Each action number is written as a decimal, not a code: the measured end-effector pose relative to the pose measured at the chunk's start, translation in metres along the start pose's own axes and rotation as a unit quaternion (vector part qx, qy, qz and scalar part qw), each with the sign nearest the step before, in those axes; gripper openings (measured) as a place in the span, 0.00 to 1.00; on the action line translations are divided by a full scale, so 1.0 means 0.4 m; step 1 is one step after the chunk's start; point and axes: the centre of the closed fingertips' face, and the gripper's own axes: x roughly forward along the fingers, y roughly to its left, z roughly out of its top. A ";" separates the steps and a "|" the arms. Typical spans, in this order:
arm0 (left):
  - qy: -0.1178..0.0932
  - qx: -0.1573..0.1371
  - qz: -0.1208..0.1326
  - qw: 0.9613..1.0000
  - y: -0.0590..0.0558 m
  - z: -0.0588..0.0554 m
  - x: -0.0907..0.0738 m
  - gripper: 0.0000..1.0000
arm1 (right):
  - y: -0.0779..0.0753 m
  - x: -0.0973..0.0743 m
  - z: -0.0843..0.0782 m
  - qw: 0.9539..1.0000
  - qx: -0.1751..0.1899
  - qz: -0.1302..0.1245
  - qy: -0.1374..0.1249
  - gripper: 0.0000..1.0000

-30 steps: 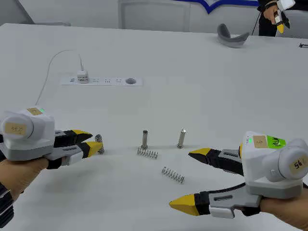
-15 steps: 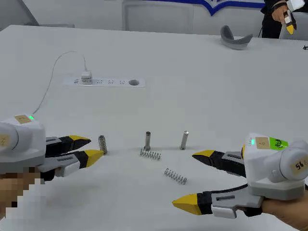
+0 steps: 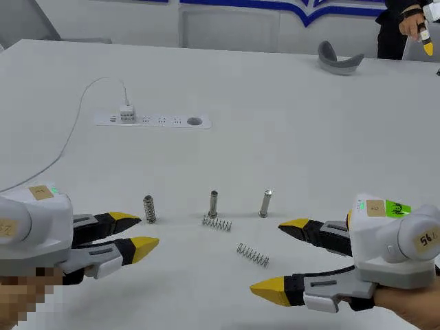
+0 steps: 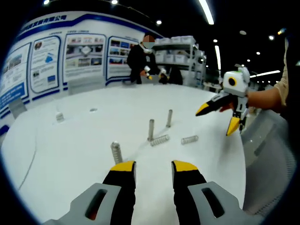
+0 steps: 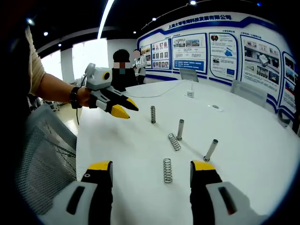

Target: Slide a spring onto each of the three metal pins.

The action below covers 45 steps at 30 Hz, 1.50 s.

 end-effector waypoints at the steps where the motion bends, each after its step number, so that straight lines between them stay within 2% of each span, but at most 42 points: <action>1: 0.000 0.000 -0.002 1.000 -0.005 -0.001 0.000 0.31 | -0.002 0.000 -0.002 1.000 0.000 -0.001 0.001 0.68; 11: 0.003 0.008 -0.023 1.000 -0.057 -0.010 0.011 0.30 | -0.022 0.006 -0.018 1.000 -0.002 -0.017 0.017 0.60; 26: 0.005 0.015 -0.042 0.999 -0.096 -0.015 0.026 0.29 | -0.059 0.036 -0.057 0.997 -0.025 -0.035 0.065 0.36; 40: 0.005 0.016 -0.049 0.999 -0.110 -0.018 0.036 0.27 | -0.073 0.077 -0.106 0.993 -0.021 -0.039 0.111 0.24; 45: 0.006 0.017 -0.051 0.999 -0.113 -0.018 0.040 0.26 | -0.077 0.079 -0.116 0.992 -0.012 -0.039 0.116 0.21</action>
